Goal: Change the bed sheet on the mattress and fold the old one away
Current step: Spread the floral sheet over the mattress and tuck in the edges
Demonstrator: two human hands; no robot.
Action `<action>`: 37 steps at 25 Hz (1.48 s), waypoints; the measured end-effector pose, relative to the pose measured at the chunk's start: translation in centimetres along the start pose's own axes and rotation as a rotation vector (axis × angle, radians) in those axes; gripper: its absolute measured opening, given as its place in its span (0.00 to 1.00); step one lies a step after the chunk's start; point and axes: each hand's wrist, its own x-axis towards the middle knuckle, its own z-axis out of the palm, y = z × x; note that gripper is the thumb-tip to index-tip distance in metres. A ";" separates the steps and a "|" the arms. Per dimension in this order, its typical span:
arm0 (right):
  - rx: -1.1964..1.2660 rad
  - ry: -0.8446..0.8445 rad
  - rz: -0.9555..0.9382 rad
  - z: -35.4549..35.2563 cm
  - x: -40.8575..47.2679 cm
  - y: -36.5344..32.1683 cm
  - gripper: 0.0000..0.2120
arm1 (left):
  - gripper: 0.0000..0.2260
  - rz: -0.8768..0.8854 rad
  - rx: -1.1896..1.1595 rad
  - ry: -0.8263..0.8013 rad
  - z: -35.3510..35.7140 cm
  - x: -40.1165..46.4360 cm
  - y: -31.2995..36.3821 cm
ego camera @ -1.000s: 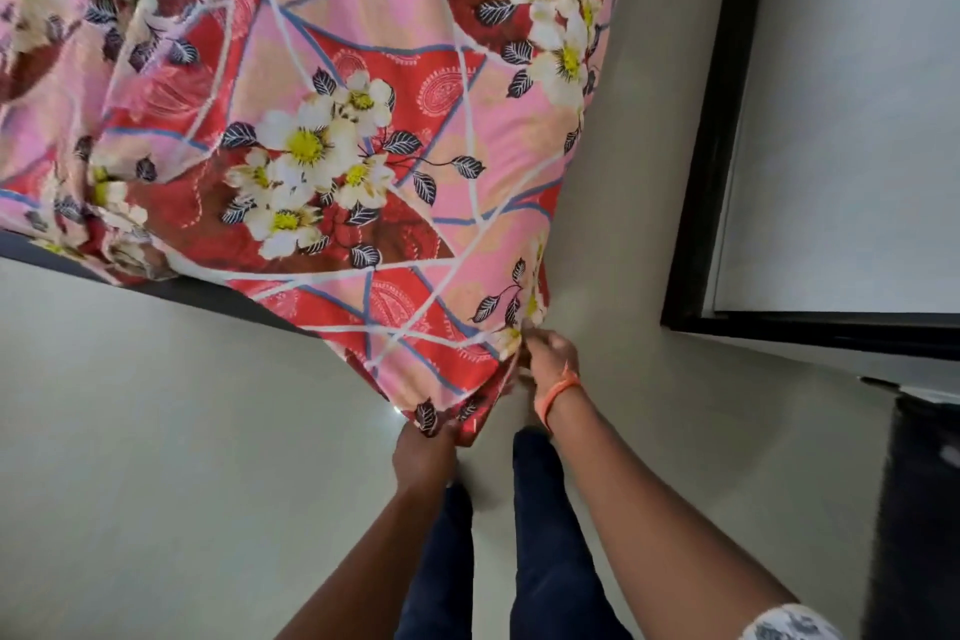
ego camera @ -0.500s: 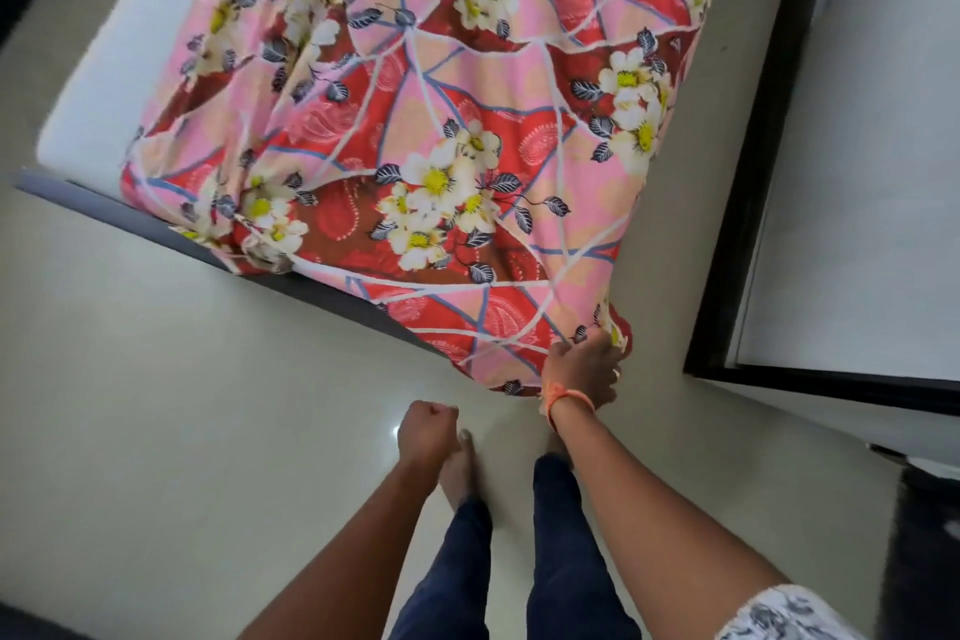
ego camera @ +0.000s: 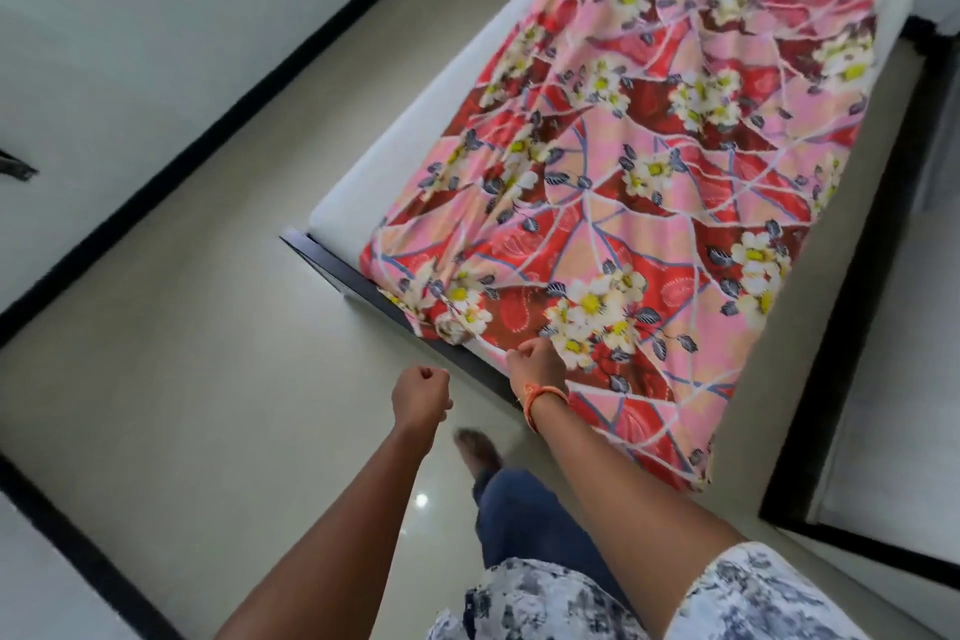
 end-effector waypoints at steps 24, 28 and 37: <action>-0.117 -0.141 0.191 22.4 17.6 -23.9 0.04 | 0.05 0.202 0.561 -0.277 -8.7 38.2 13.5; -0.060 -0.024 0.176 24.4 16.3 -27.9 0.10 | 0.07 0.267 0.598 -0.303 -10.2 39.6 13.0; 0.049 0.205 0.382 29.2 15.0 -28.6 0.01 | 0.11 0.491 0.531 -0.581 -9.6 42.7 11.2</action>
